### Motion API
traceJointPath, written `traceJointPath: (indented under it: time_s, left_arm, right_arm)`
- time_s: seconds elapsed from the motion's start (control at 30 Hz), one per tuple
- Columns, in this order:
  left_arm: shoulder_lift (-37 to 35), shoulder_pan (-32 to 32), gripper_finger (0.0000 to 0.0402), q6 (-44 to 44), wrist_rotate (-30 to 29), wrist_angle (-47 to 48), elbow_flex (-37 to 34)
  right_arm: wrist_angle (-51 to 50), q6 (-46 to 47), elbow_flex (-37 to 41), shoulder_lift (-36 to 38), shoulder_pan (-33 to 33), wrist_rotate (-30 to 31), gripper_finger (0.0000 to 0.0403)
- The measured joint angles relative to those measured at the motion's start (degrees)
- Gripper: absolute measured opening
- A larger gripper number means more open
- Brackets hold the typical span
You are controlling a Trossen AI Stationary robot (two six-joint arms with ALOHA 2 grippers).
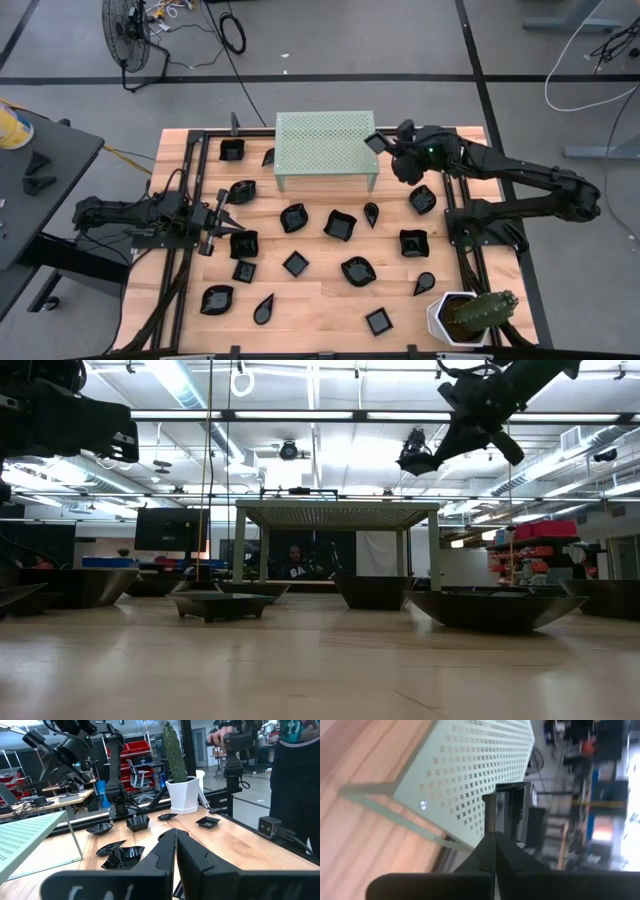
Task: Pick & Place Mini shaped plates
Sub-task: Put the square plate on the shelf
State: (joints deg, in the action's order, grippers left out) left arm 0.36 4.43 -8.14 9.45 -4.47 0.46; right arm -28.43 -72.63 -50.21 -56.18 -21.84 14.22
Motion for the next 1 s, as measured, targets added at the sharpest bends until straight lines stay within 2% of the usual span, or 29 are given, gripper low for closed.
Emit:
traceJointPath:
  time_s: [0.13,0.27,0.47,0.6,0.8,1.0]
  left_arm:
    - [0.0,0.0,0.0023,0.0,0.01,0.0,0.01]
    - [0.0,0.0,0.0023,0.0,0.0,0.0,-0.01]
    - [0.0,-0.01,0.0023,0.0,0.0,0.0,0.01]
    - [0.0,-0.01,0.0023,0.0,0.0,0.0,0.01]
    - [0.0,-0.01,0.0023,0.0,0.0,0.0,0.0]
    - [0.0,-0.02,0.0023,0.0,0.0,0.0,0.01]
  right_arm:
    - [-0.02,-7.97,-0.01,0.0,-0.05,-4.22,0.0]
    - [0.0,-11.9,-0.03,-0.58,-0.03,-8.58,0.0]
    - [0.73,-17.87,-0.03,-3.21,-0.05,-10.86,0.0]
    - [5.04,-21.34,-0.03,-5.79,-0.23,-11.95,0.0]
    - [13.32,-22.16,-0.03,-8.99,-1.0,-13.74,0.0]
    - [15.53,-18.88,-0.03,-11.58,-1.06,-13.73,0.0]
